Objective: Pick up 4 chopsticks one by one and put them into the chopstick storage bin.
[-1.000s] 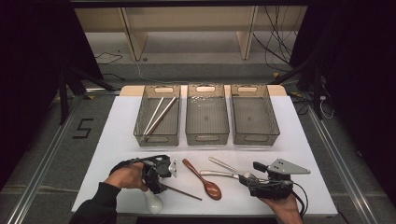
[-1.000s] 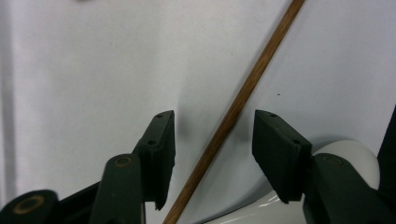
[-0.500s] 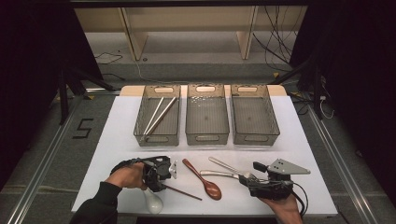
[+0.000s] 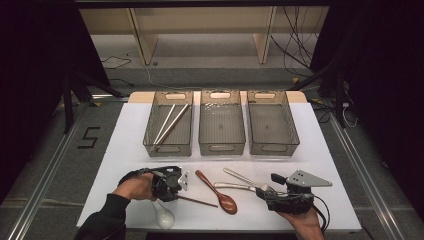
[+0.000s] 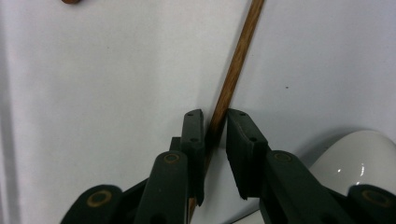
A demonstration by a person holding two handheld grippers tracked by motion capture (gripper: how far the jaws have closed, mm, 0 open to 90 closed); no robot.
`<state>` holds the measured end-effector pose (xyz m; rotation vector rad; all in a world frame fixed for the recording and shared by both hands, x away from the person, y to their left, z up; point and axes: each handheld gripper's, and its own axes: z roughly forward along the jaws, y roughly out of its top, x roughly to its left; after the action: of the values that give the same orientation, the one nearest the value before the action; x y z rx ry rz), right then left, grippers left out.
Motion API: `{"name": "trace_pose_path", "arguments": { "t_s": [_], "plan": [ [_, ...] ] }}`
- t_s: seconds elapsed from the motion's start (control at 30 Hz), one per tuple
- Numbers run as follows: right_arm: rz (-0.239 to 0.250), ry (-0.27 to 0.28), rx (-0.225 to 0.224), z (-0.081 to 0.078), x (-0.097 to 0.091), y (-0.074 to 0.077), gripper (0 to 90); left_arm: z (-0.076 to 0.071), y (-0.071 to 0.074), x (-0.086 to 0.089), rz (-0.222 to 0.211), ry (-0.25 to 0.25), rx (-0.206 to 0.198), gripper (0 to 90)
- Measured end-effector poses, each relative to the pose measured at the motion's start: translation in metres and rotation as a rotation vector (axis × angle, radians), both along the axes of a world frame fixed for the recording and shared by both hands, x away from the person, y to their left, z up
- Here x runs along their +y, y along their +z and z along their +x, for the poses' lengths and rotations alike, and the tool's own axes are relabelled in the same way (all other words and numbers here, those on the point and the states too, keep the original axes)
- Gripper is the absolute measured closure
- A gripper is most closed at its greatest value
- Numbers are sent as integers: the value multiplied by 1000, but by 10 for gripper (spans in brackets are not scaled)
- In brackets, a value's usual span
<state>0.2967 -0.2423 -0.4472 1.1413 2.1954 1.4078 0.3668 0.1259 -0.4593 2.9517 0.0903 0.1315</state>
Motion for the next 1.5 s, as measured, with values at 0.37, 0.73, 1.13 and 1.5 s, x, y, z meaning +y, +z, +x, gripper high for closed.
{"name": "trace_pose_path", "arguments": {
  "t_s": [0.37,0.73,1.13,1.5],
  "plan": [
    [-2,1,3,0,0,0,240,2,-1,0,3,-32,6,780],
    [-6,-2,6,0,1,0,240,9,-1,2,-14,-39,51,780],
    [-8,-2,6,0,0,0,241,9,0,1,13,-99,27,840],
    [-9,-3,5,0,0,0,241,9,1,4,19,-105,-11,843]
  ]
}}
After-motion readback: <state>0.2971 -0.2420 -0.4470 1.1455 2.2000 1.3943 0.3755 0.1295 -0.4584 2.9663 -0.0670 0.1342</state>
